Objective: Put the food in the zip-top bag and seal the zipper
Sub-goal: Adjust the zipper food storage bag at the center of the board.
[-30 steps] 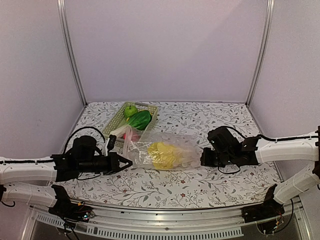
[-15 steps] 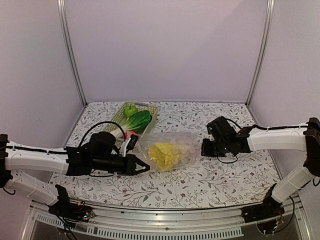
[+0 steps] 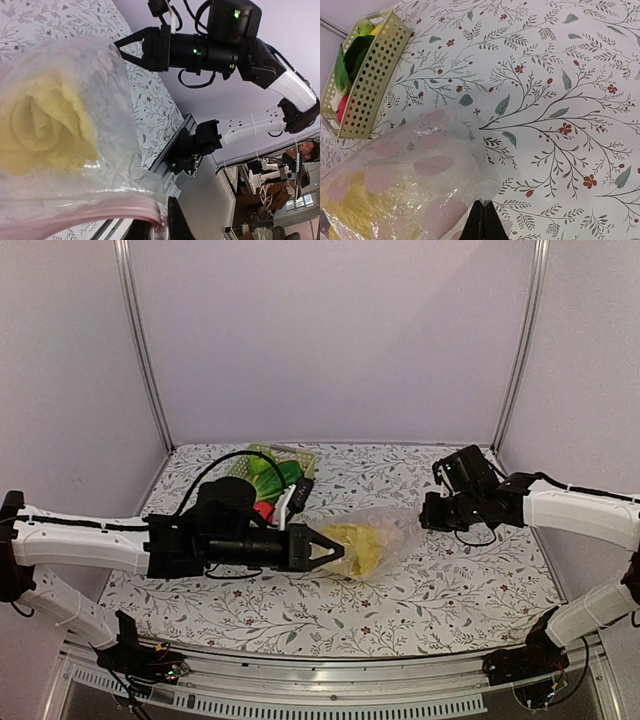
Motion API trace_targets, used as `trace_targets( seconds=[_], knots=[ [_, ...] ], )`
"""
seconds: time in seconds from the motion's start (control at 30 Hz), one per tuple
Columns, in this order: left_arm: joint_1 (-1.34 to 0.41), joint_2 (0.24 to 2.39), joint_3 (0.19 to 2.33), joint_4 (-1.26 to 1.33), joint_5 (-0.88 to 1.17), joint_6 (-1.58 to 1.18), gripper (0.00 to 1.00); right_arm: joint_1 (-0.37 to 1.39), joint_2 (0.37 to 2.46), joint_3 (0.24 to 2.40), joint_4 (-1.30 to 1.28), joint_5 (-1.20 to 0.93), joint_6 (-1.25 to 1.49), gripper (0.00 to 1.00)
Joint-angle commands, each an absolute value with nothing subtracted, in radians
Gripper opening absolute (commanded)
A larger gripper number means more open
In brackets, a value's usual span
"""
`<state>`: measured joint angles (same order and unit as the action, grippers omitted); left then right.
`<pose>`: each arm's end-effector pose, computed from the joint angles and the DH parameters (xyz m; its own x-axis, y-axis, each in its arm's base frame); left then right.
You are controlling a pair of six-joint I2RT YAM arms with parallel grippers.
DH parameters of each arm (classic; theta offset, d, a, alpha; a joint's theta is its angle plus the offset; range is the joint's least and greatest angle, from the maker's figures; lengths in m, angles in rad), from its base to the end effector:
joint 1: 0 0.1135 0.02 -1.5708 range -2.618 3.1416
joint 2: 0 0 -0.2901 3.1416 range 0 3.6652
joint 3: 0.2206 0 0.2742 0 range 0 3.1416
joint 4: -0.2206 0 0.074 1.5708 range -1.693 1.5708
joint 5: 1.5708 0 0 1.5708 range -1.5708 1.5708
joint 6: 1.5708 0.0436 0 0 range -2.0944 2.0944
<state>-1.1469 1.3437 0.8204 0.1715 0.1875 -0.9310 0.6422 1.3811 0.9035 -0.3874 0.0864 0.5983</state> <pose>0.1267 -0.3006 0.2742 -0.8608 -0.0087 -0.5089 0.4639 0.3980 -0.7914 0.2478 0.1807 0.2393 -0.8145 0.0916 -0.5730 -0.1127 0.9437 0.3111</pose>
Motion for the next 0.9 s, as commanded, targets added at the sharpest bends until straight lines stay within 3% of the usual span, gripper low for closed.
trace_targets(
  seconds=[0.0, 0.33, 0.37, 0.5, 0.57, 0.7, 0.87],
  knots=[
    [-1.119, 1.271, 0.9, 0.094, 0.13, -0.88, 0.0, 0.641, 1.261, 0.984, -0.495, 0.066, 0.544, 0.0],
    [-1.099, 1.305, 0.912, 0.104, 0.166, -0.928, 0.0, 0.642, 1.251, 1.02, -0.54, 0.092, 0.534, 0.0],
    [-1.098, 1.312, 0.906, 0.114, 0.166, -0.947, 0.0, 0.641, 1.261, 1.021, -0.54, 0.09, 0.535, 0.05],
    [-1.094, 1.34, 0.888, 0.176, 0.165, -1.004, 0.0, 0.641, 1.256, 1.021, -0.538, 0.072, 0.537, 0.55],
    [-1.09, 1.344, 0.89, 0.187, 0.154, -1.016, 0.0, 0.641, 1.219, 1.016, -0.545, 0.077, 0.535, 0.69],
    [-1.084, 1.34, 0.89, 0.215, 0.127, -1.036, 0.0, 0.642, 1.12, 0.982, -0.572, 0.054, 0.535, 0.85],
    [-1.078, 1.332, 0.891, 0.231, 0.107, -1.047, 0.0, 0.659, 0.956, 0.873, -0.546, -0.061, 0.586, 0.91]
  ],
)
